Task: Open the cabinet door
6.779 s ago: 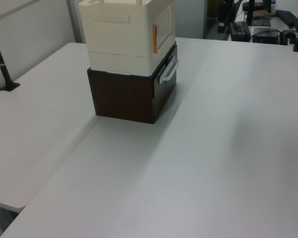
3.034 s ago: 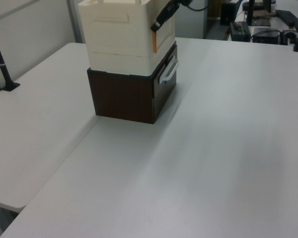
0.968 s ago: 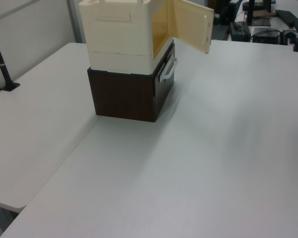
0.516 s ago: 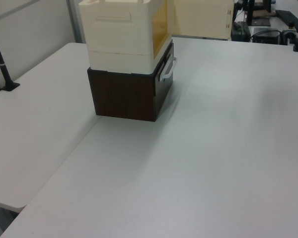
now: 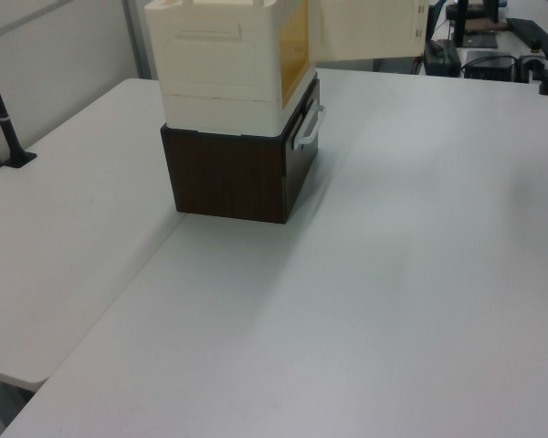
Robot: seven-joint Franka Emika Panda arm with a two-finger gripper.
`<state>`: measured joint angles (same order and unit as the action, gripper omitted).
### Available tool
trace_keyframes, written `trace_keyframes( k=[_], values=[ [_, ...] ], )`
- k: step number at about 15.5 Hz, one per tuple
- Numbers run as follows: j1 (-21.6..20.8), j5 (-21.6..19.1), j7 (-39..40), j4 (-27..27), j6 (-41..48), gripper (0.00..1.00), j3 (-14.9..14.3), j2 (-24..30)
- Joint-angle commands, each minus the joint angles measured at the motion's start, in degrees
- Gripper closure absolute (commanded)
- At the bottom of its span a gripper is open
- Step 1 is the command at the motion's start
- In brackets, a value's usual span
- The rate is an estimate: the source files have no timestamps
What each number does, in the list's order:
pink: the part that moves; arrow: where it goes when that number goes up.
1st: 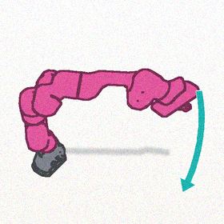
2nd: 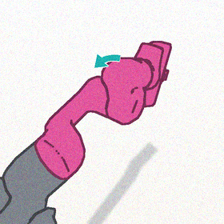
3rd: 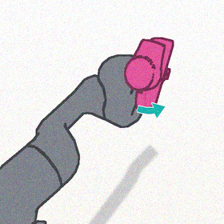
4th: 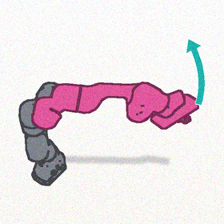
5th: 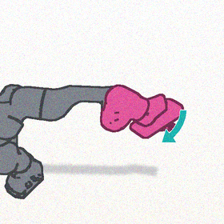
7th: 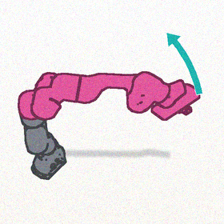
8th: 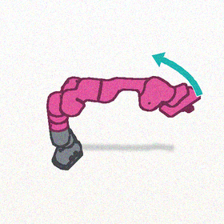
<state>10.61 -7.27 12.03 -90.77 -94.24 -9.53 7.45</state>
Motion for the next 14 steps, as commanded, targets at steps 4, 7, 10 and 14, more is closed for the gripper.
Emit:
trace_keyframes(
  k=[4, 7, 10, 14],
  values=[
    [-14.3, 5.16, -12.39, -0.81, 3.98, 0.0, -0.49, -0.41],
    [-14.66, 5.33, -6.78, -0.82, 3.19, 0.0, -0.4, -2.34],
    [-14.57, 5.51, -5.7, -0.64, -1.36, 0.0, -0.4, -4.02],
    [-14.57, 5.6, -5.7, -0.82, -1.47, 0.0, -0.14, -4.02]
  ],
)
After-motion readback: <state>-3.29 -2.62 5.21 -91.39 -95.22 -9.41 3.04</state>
